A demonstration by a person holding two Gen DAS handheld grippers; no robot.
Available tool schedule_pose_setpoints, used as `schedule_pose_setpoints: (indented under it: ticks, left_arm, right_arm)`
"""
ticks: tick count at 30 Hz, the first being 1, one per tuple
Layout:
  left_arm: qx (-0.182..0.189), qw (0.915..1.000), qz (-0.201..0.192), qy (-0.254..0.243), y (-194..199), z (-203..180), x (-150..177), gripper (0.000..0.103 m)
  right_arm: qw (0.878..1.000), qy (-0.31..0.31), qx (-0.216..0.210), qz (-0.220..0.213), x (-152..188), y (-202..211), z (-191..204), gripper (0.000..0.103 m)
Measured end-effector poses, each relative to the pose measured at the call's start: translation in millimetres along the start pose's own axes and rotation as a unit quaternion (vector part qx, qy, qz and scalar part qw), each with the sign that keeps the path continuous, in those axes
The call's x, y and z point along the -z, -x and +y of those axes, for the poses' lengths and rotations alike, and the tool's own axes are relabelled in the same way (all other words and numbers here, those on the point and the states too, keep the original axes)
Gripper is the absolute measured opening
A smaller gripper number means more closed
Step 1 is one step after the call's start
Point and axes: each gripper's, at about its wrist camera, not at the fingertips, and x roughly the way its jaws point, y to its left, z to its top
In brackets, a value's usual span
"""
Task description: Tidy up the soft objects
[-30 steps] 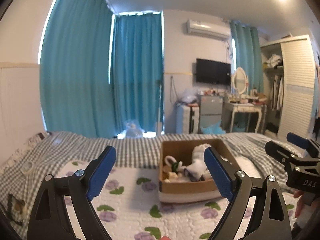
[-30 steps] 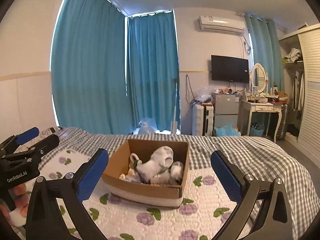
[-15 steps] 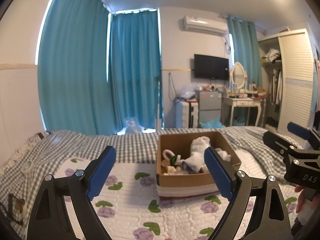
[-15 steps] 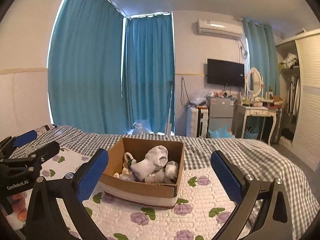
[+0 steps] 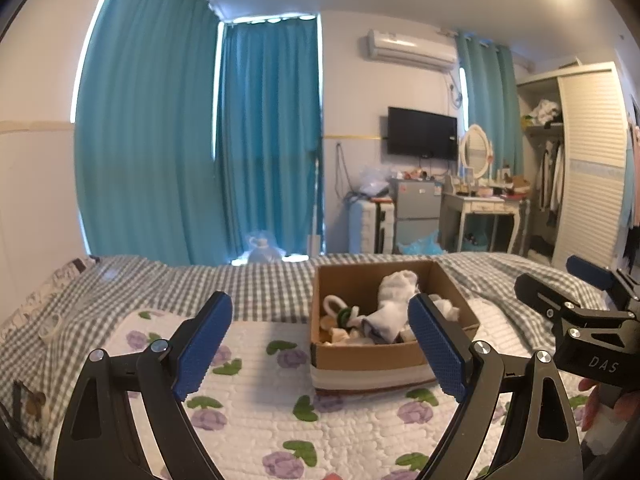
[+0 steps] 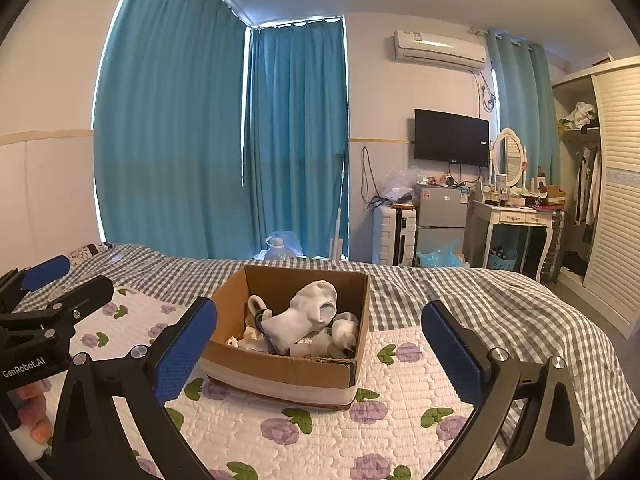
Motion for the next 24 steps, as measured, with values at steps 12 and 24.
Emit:
schedule_pose_setpoints:
  ticks: [12, 24]
  left_arm:
    - [-0.002, 1.0000, 0.001, 0.001, -0.3, -0.3, 1.9, 0.091]
    - [-0.002, 1.0000, 0.003, -0.002, -1.0, -0.8, 2.7, 0.091]
  right_arm:
    - [1.000, -0.006, 0.005, 0.003, 1.4, -1.0, 0.0, 0.103]
    - [1.000, -0.005, 0.007, 0.006, 1.6, -2.0, 2.3, 0.103]
